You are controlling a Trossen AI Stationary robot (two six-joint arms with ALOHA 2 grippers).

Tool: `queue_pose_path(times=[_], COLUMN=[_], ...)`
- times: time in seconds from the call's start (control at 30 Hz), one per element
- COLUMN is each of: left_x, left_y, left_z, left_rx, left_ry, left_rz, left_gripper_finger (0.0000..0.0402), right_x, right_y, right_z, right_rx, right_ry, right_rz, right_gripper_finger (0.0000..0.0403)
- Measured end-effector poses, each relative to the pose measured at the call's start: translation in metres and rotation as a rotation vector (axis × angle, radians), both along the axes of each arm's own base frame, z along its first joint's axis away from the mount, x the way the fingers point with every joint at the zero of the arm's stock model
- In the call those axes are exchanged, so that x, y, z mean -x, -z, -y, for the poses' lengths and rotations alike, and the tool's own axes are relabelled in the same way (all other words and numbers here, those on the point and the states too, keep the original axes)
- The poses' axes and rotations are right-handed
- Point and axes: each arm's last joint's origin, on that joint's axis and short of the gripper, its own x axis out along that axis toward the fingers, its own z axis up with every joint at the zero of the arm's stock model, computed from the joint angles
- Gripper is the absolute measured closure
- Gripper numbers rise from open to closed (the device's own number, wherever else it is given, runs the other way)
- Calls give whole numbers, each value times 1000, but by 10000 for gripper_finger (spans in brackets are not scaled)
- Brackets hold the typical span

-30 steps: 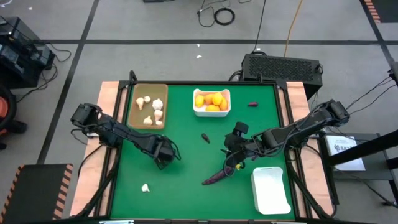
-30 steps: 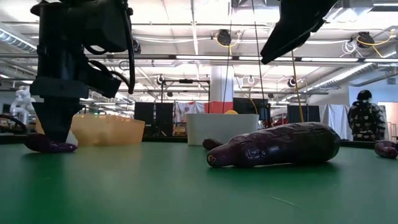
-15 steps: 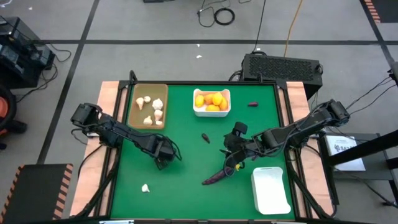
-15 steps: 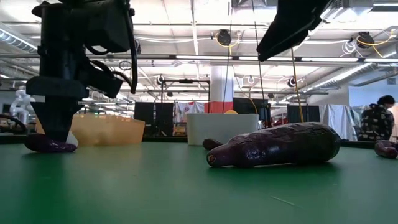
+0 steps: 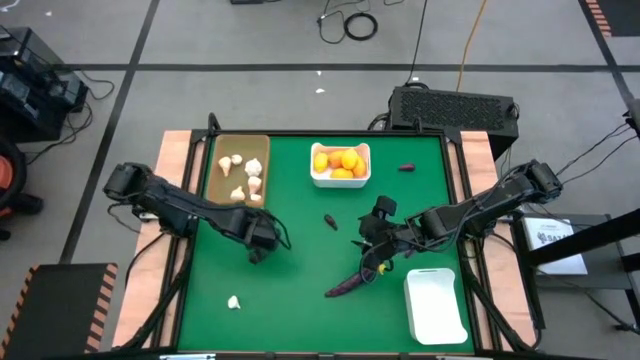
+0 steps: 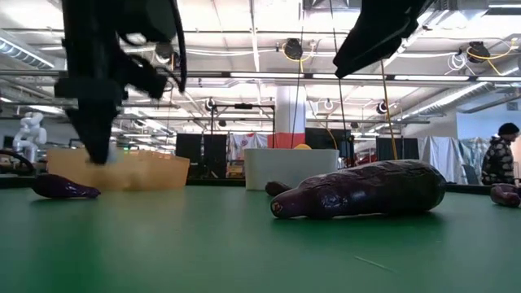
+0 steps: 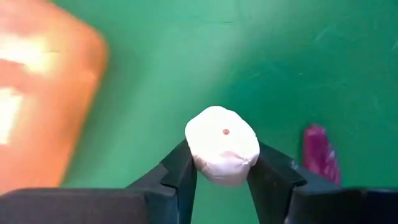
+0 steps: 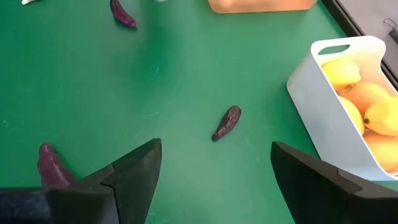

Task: Sort produce into baskets
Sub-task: Put the garlic into the orange bin

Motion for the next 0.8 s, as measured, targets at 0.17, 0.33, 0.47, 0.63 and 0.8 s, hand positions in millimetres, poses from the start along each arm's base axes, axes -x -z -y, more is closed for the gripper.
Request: queue_pose_path(times=[0.17,0.33,0.47,0.63,0.8], left_x=[13,29,39,55,72], left_y=[-43,-69,-77,-78,-78], left_z=[-15,-47,-87,-138,-172], left_rx=[-94,-126,-151,-166,-146], left_ry=[-31,-58,-118,-218,-289], left_rz=[104,174,169,109,102], left_gripper_finger=[278,278,278,279,278], right_x=[0,-3,-6,-8,-7], right_y=[0,-3,-5,-7,-7], right_z=[0,-1,-2,-3,-3], right_rx=[-1,-6,-15,-24,-31], right_ry=[1,-1,-8,-9,-2], right_rz=[5,39,79,105,103], right_gripper_finger=[110,110,110,110,110])
